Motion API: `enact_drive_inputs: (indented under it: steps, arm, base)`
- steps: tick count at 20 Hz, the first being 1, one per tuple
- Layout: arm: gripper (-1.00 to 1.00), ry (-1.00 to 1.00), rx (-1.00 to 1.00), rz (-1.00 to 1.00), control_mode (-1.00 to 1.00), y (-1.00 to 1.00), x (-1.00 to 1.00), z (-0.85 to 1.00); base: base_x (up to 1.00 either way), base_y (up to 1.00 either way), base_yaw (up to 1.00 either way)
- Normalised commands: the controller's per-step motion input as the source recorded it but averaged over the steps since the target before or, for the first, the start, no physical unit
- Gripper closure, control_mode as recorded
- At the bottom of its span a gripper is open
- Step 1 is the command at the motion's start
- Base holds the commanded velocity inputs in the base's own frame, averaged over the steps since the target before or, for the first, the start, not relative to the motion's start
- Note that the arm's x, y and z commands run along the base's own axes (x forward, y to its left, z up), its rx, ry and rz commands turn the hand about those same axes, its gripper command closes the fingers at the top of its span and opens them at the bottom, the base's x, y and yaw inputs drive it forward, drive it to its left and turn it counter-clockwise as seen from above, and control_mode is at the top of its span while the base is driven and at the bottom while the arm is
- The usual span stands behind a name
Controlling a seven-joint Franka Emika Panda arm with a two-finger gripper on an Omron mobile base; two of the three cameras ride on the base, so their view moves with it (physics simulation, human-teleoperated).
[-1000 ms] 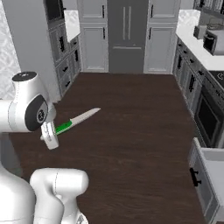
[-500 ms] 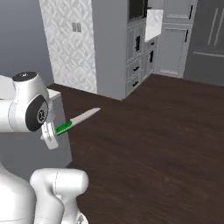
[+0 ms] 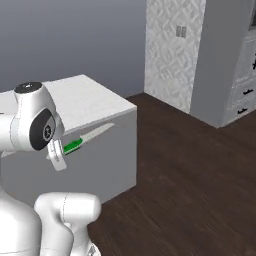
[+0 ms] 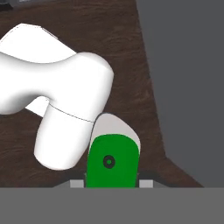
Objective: Pick up the knife from the drawer and place it on the cutting board. Then place the meat from the plate to the cutting board.
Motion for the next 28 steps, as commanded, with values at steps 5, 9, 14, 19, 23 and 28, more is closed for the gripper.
enact_drive_inputs:
  steps: [5, 9, 14, 19, 23, 28]
  arm:
    - [1.0, 0.0, 0.0, 0.0, 1.0, 0.0, 0.0, 0.0]
    - [1.0, 0.0, 0.0, 0.0, 1.0, 0.0, 0.0, 0.0]
    - [1.0, 0.0, 0.0, 0.0, 1.0, 0.0, 0.0, 0.0]
    - [1.0, 0.0, 0.0, 0.0, 1.0, 0.0, 0.0, 0.0]
    - [1.0, 0.0, 0.0, 0.0, 1.0, 0.0, 0.0, 0.0]
    - [1.0, 0.0, 0.0, 0.0, 1.0, 0.0, 0.0, 0.0]
  base:
    - [0.15, 0.16, 0.67]
    - [0.21, 0.16, 0.68]
    - [0.21, 0.09, 0.69]
    - [0.26, 0.06, 0.61]
    - [0.67, 0.0, 0.33]
    - [0.88, 0.01, 0.16]
